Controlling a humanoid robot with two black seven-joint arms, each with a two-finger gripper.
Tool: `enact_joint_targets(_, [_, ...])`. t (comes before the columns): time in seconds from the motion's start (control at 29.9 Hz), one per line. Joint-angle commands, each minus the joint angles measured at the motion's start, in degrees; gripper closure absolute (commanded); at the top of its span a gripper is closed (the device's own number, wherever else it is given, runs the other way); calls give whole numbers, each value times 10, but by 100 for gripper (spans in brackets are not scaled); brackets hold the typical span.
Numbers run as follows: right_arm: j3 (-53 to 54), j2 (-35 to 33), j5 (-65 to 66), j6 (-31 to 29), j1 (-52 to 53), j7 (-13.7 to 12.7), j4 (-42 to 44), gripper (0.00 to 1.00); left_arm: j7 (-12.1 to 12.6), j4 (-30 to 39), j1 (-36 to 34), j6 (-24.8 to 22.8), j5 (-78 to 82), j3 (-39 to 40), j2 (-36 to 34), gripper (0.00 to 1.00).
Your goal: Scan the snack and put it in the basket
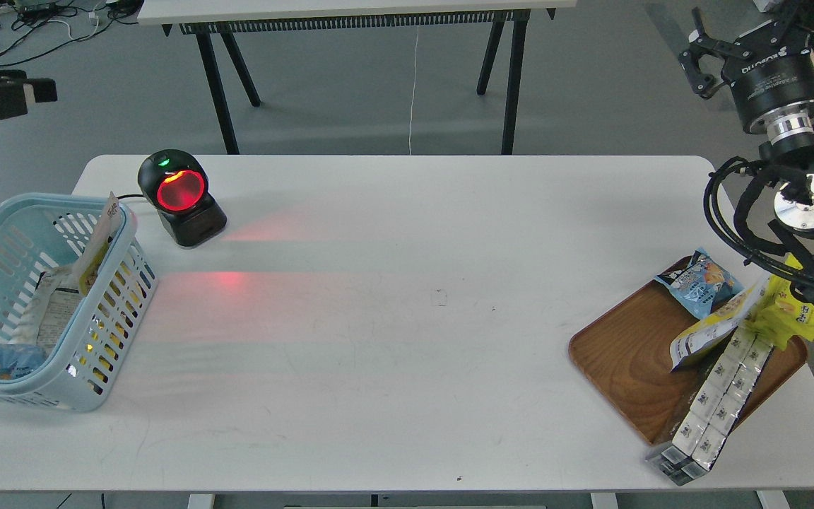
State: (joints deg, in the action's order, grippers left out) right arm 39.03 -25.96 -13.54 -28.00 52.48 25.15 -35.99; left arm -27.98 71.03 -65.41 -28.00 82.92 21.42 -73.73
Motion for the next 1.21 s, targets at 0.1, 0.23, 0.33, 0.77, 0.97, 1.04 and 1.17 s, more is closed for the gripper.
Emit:
enact_joint_targets(0.1, [23,-3,0,0,3,2,0,1,0,-127,-2,0,-335,30,108,2])
enact_joint_targets(0.23, [27,-10,-1,0,4,-5,-5,1,31,-214,-2,0,-529,57,181,1])
enact_joint_targets(0.33, [28,-23,-1,0,5,-13,-7,1,59,-270,0,0,-624,59,233,1])
enact_joint_targets(0.77, [80,8,-1,0,22,-59,32,2,68,-508,5,0,-799,133,461,1])
enact_joint_targets(0.97, [90,25,-2,0,22,-56,38,1,74,-557,19,0,-900,149,522,1])
enact_joint_targets(1.04, [94,25,-2,0,22,-55,39,1,74,-557,33,0,-908,149,526,1])
enact_joint_targets(1.17, [100,25,-2,0,18,-51,42,1,74,-557,42,0,-910,150,533,1])
